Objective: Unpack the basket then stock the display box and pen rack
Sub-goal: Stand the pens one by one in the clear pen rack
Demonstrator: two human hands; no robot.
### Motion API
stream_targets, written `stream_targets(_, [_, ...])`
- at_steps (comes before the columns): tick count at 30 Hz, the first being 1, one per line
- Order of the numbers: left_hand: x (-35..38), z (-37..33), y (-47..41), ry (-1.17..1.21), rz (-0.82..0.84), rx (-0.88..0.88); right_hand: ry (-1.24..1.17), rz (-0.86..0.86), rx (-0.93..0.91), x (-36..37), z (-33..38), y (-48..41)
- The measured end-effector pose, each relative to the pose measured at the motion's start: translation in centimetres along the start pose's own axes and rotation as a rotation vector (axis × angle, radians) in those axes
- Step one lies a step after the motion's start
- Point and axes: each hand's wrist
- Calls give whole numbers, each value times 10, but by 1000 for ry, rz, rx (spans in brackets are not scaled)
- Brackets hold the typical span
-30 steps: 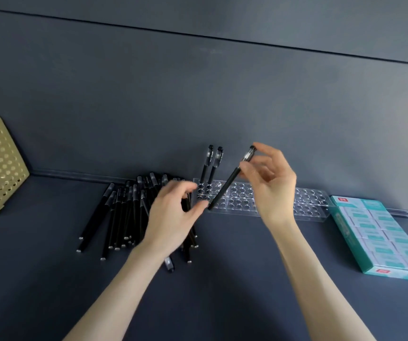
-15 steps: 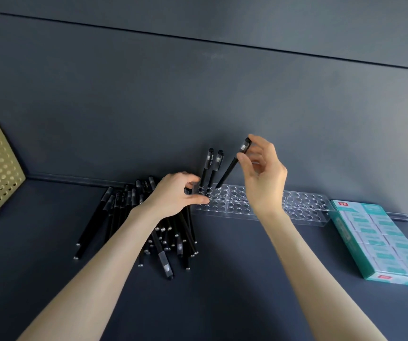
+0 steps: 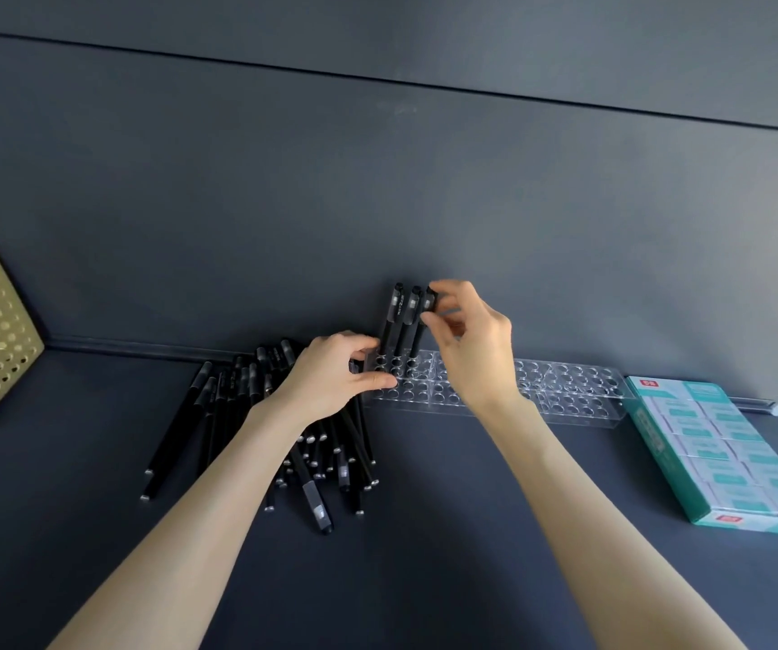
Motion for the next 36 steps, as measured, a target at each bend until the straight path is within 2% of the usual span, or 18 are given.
stream_targets(7, [1,-3,3,-1,-6,-37,27,-28,24,2,2,7])
stream_targets(12, [-3,-9,10,-159,-36,-50,22,-29,11,-2,9,17])
stream_targets(17, [-14,-15,39,-167,-189,-72,-47,-64,13,0,21,39])
stream_targets(20, [-16,-15,67,-218,-350,-120,-56,8,32,11,30,60])
stream_targets(23, [-14,-12,92,-328,-458,-250,3,175,140,27,33,77])
stream_targets(28, [-6,-4,111,-408,-397,-451,226,315,258,47,31,94])
stream_targets(36, [-8,0,105,-263,-439,-423,82,291,368,52,33,96])
Point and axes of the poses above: each hand's wrist, its own y-axis away from the middle knuckle, its own x-axis out of the palm, z = x × y, and after that the axes turned 8 degrees about x, right-handed
